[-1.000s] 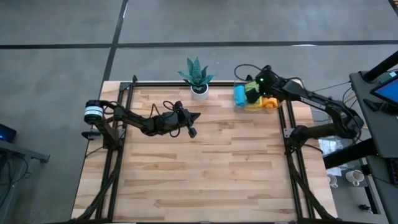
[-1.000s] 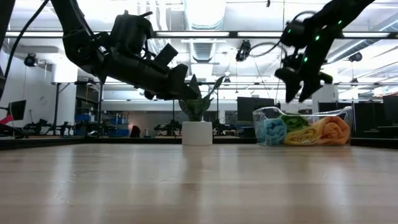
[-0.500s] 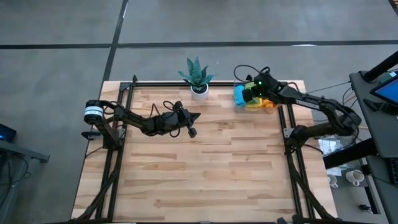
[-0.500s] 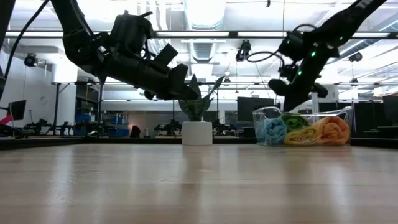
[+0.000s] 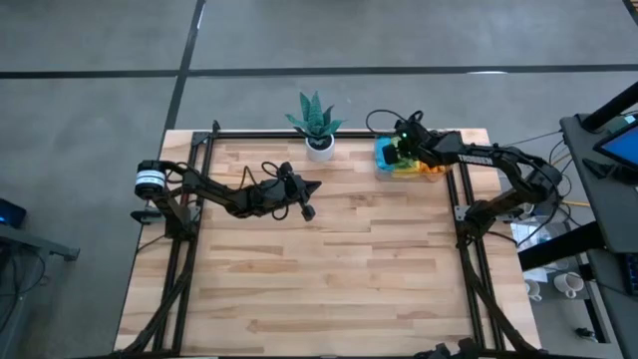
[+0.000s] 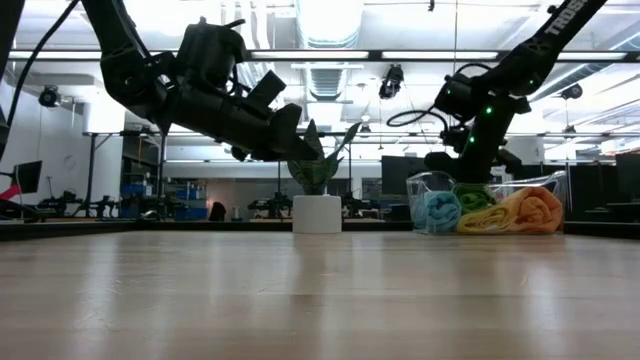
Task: Roll microfiber towels into tight, uniform cylinder then place into a basket
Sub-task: Put the green microfiber cloth into the transparent bin, then return to Home Position
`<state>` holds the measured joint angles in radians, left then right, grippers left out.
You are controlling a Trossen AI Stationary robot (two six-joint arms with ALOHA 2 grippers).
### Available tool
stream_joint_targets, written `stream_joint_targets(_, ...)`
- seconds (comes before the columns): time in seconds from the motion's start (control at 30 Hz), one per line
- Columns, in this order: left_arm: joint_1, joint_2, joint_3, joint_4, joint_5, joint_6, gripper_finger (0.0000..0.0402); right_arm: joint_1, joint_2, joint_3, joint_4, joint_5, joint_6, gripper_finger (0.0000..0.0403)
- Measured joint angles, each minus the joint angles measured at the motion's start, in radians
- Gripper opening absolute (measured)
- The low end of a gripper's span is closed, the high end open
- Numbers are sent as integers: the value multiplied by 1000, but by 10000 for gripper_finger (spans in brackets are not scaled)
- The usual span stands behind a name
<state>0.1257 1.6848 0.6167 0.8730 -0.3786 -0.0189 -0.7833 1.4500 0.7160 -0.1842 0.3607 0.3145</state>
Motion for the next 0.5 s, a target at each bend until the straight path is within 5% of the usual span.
stream_joint_targets(0.13,0,0,-1,0,0,20,0,2,-46,6,3,0,-10,9)
stream_joint_targets(0.3,0,-54,-14,-114,-10,131,0,28,-255,-12,11,2,-67,9)
stream_joint_targets(0.5,50,-383,-21,-490,-12,234,0,145,-559,-121,11,-165,-150,9)
